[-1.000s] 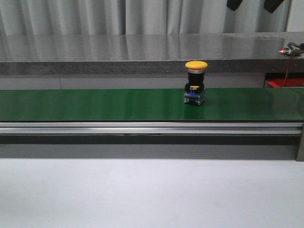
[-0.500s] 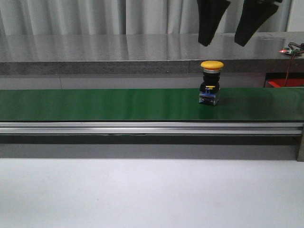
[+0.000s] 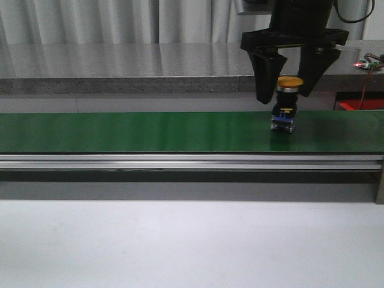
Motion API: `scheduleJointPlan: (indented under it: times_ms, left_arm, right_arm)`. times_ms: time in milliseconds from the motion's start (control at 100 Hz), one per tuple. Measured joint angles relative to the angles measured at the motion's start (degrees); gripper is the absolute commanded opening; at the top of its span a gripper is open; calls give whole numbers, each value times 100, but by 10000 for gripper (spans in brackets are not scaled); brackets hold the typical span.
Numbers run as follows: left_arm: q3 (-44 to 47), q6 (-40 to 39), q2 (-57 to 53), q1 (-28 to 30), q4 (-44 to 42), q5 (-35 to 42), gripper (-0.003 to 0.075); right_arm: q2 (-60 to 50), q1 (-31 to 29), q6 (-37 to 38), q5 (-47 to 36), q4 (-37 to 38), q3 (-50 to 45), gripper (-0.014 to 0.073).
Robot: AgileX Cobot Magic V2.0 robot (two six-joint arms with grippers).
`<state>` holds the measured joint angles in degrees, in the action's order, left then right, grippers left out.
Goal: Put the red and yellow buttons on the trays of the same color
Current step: 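Grasp the yellow button at the belt's end with the right gripper, then lower the yellow button into the yellow tray with the right gripper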
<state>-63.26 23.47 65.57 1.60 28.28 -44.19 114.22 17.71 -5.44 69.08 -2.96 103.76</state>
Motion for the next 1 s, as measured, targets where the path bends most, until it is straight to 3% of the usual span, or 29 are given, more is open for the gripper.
scheduleJointPlan:
  times_ms: [170, 260, 690, 1000]
  left_arm:
    - [0, 0, 0, 0, 0, 0, -20]
    - [0, -9, 0, 0, 0, 0, -20]
    - [0, -9, 0, 0, 0, 0, -20]
    - [0, -9, 0, 0, 0, 0, -20]
  right_arm:
    - [72, -11, 4, -12, 22, 0, 269]
    - [82, -24, 59, -12, 60, 0, 221]
    - [-485, -24, 465, 125, 150, -152, 211]
    - [-1877, -386, 707, 125, 296, -1700, 211]
